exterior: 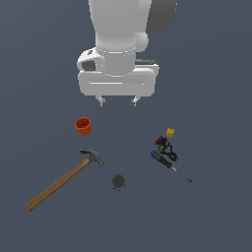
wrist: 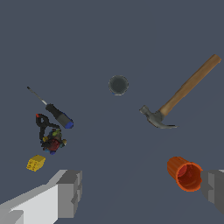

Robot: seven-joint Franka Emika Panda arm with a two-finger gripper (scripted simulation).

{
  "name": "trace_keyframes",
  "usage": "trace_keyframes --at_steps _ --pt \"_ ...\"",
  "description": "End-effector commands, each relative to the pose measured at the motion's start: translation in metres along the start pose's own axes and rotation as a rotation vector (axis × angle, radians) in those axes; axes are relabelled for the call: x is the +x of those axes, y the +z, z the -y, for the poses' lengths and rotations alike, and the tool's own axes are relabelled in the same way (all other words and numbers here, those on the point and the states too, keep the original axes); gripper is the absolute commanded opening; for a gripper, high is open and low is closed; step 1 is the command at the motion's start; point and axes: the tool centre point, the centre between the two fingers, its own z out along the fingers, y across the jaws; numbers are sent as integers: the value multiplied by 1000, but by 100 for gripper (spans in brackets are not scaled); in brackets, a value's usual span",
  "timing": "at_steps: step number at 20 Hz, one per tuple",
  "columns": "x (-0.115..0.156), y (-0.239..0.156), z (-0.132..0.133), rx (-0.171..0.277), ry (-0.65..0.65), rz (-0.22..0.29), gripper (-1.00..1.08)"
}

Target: Pick up a designated object from a clutter of objects.

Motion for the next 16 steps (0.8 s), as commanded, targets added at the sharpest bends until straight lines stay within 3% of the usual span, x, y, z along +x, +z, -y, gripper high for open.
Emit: trace_keyframes --at_steps 1,16 --pt "1 1 0 0 1 0 100" --pt "49 54 -1 4 24 7 100"
